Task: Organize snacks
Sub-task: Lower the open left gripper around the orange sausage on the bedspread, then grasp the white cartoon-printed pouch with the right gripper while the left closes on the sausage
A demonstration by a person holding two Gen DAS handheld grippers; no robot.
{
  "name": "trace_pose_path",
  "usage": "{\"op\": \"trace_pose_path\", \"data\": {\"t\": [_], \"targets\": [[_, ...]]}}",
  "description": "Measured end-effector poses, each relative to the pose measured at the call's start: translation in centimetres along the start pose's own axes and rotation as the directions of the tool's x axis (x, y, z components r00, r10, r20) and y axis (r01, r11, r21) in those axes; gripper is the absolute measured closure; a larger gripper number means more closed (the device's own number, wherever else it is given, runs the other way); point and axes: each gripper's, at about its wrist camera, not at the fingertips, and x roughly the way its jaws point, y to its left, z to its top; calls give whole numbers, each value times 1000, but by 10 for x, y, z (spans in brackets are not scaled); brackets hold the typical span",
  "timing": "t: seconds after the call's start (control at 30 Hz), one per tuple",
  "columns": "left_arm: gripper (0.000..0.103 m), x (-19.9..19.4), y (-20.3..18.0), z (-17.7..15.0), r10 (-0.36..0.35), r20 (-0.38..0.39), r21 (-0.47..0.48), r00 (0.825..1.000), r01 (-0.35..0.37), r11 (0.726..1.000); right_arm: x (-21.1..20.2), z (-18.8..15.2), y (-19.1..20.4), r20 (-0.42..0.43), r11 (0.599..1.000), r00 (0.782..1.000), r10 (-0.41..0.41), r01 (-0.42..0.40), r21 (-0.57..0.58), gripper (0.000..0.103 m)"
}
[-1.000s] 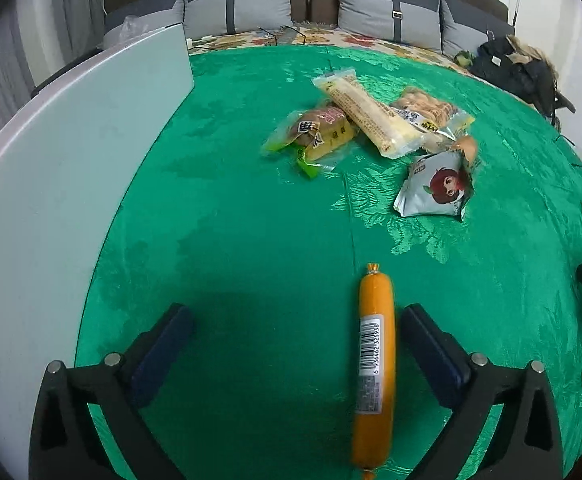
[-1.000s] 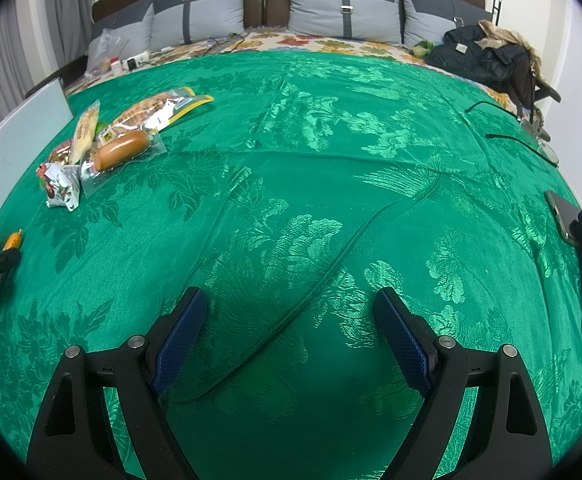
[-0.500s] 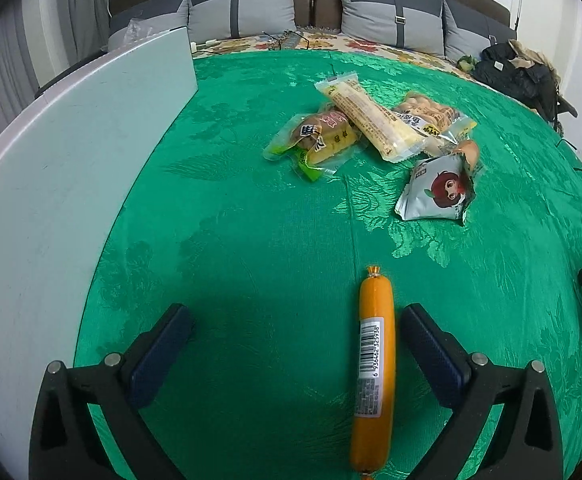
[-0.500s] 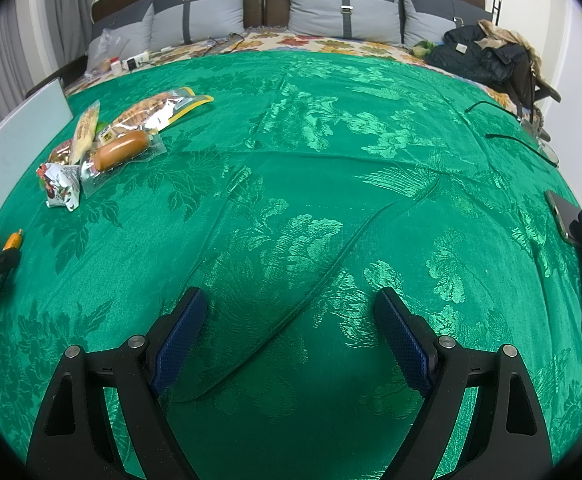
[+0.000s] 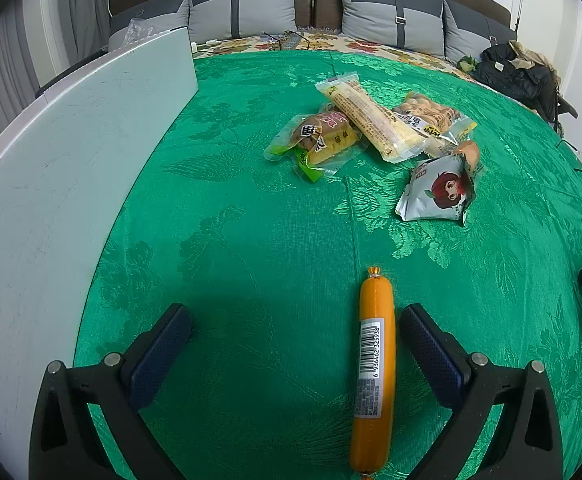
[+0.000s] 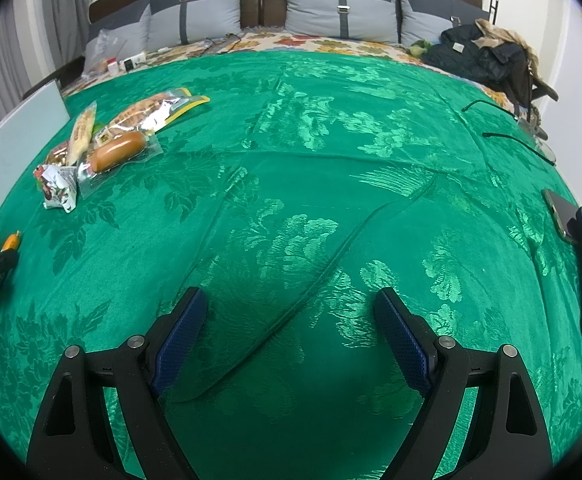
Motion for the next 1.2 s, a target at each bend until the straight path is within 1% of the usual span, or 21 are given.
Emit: {"op": "trace_pose_path", "data": {"t": [0.57,0.7,0.87,0.93,0.97,1.0,1.03,1.1,1.13,1.17,1.2], "targets": [[0,1,0,0,0,1,-1,1000,0,1000,0,0,-1,-1,1000,1000,0,0,1,14],[0,1,0,0,0,1,-1,1000,0,1000,0,0,-1,-5,1000,1000,3,-3,-3,12],[0,1,0,0,0,1,-1,1000,0,1000,-1,-1,0,-8,1000,1000,-3,3,-8,11],[0,1,0,0,0,1,-1,1000,0,1000,-3,-1,3,-12,999,1000,-24,24,-23,11],[0,1,0,0,0,1,-1,1000,0,1000,-5,1,8,-7,998,999,-52,51,-38,12],[0,1,0,0,0,1,-1,1000,0,1000,-8,4,15,15,998,999,-42,43,-45,12],[0,1,0,0,0,1,-1,1000,0,1000,-13,8,24,44,999,999,6,-4,-51,12],[0,1,0,0,0,1,-1,1000,0,1000,-23,22,49,97,990,988,121,-113,-88,12],[0,1,0,0,0,1,-1,1000,0,1000,-24,30,65,104,980,980,167,-154,-123,12],[0,1,0,0,0,1,-1,1000,0,1000,-24,42,88,92,963,970,223,-204,-178,12],[0,1,0,0,0,1,-1,1000,0,1000,-22,49,102,78,949,964,254,-233,-212,12]]}}
